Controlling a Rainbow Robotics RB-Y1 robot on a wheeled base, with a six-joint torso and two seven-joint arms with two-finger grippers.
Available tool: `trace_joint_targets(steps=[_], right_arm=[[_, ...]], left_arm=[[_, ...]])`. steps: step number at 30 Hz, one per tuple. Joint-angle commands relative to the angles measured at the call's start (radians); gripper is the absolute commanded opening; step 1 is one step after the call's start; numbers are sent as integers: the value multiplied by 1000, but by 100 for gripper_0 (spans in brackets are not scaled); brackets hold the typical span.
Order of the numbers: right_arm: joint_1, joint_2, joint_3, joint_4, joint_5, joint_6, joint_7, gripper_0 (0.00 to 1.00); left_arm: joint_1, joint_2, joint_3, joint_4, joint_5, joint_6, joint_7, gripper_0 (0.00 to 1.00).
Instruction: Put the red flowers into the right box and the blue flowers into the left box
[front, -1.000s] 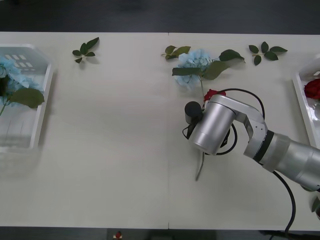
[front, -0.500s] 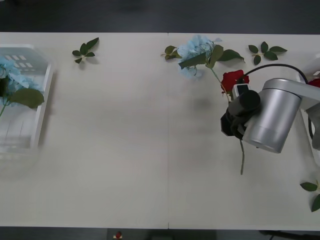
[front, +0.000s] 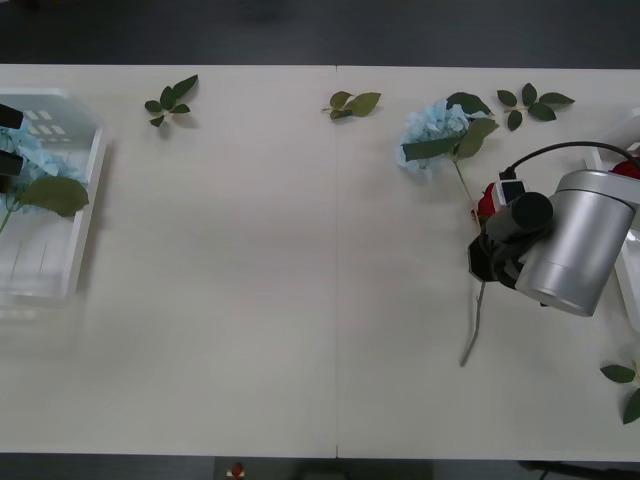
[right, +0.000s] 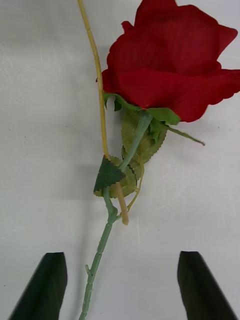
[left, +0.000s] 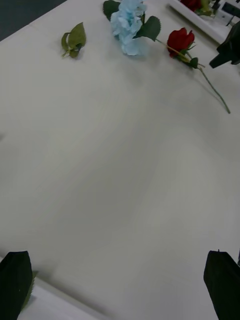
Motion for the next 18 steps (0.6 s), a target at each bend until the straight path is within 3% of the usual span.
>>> trace_joint_targets(steps=[1, 11, 18], right_arm=[[-14, -31, 4, -15, 7, 1, 70, 100], [-15, -45, -80, 3, -108, 3, -67, 100], [-15, -43, -120, 112, -131, -95, -88, 100]], left_arm=[[0, 35, -82, -18, 113, 7, -9, 100], [-1, -61, -148, -21, 217, 6, -9, 100], [0, -104, -170, -107, 219, -34, -9, 100]])
